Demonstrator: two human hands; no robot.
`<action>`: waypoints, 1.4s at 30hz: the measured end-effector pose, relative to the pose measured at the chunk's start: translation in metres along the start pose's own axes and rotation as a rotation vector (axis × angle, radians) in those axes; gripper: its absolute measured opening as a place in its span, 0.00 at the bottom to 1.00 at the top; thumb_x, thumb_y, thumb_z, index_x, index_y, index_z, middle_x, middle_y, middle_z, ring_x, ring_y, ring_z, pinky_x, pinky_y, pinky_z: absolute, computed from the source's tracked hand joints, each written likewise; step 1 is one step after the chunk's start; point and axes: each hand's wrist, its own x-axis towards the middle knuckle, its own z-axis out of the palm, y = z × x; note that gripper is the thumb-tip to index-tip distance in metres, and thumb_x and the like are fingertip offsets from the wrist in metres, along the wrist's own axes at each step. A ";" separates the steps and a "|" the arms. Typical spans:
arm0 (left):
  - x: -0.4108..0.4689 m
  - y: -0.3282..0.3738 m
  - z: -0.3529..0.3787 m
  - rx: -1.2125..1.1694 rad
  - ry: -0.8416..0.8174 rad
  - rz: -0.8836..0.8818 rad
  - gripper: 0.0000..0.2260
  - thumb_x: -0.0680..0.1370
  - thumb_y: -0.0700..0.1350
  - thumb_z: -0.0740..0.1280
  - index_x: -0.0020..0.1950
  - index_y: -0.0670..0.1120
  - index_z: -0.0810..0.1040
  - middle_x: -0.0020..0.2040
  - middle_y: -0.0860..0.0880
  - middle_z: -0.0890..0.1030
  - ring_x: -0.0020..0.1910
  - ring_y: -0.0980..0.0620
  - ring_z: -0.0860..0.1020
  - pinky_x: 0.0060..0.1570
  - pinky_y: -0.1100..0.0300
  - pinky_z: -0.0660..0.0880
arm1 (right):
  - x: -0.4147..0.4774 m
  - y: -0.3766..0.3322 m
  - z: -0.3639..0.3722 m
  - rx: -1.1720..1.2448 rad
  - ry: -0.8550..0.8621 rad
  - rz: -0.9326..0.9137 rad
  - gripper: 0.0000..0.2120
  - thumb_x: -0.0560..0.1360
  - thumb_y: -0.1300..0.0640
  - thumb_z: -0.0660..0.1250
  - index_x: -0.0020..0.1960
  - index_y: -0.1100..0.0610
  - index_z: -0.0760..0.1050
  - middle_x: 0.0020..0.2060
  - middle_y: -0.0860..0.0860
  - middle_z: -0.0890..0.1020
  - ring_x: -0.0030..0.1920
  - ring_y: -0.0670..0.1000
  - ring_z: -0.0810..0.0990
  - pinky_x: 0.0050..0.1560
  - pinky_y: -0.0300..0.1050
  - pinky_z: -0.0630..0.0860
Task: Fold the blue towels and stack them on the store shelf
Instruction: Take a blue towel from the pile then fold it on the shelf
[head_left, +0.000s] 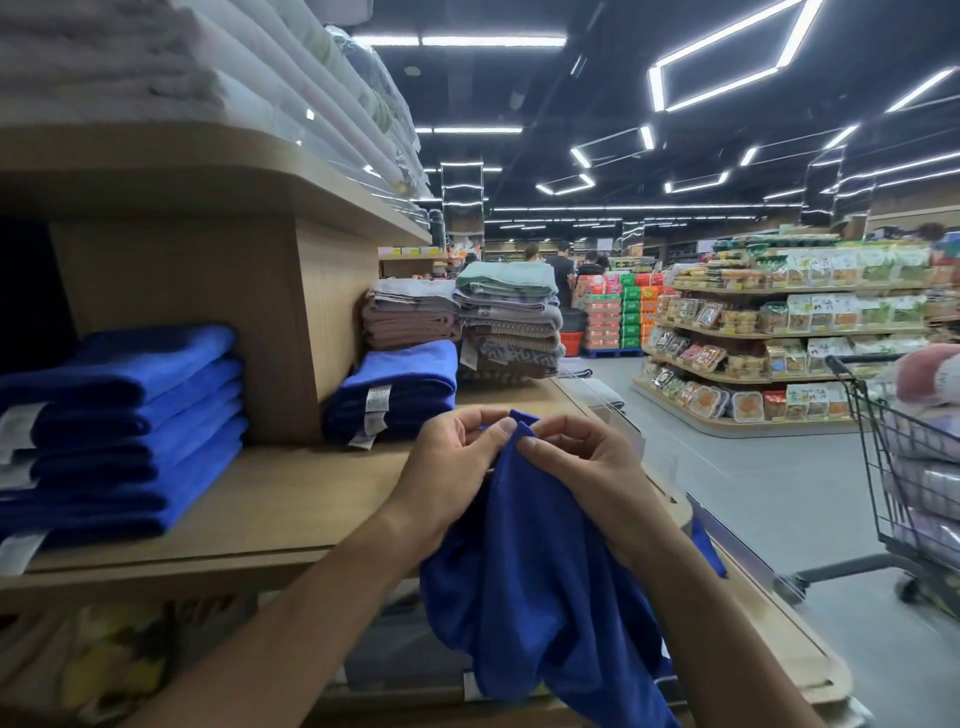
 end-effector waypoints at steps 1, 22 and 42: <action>-0.002 0.000 0.000 -0.011 -0.003 0.006 0.06 0.81 0.44 0.68 0.51 0.48 0.85 0.49 0.44 0.87 0.48 0.48 0.85 0.49 0.56 0.82 | 0.000 0.000 0.000 -0.030 0.021 -0.018 0.04 0.75 0.55 0.76 0.44 0.55 0.84 0.45 0.58 0.87 0.47 0.59 0.84 0.56 0.61 0.78; 0.015 0.068 -0.031 0.133 0.117 0.129 0.03 0.80 0.45 0.70 0.50 0.49 0.84 0.48 0.46 0.86 0.46 0.53 0.82 0.46 0.57 0.79 | 0.042 -0.075 0.003 -0.472 -0.176 -0.160 0.06 0.75 0.56 0.75 0.39 0.54 0.85 0.26 0.44 0.80 0.26 0.38 0.72 0.29 0.30 0.66; 0.060 0.242 -0.054 0.806 0.402 0.872 0.07 0.81 0.47 0.65 0.54 0.49 0.82 0.41 0.61 0.77 0.38 0.66 0.75 0.45 0.65 0.71 | 0.083 -0.200 0.009 -0.673 -0.429 -0.127 0.22 0.70 0.42 0.77 0.45 0.63 0.83 0.30 0.49 0.74 0.30 0.44 0.69 0.31 0.35 0.64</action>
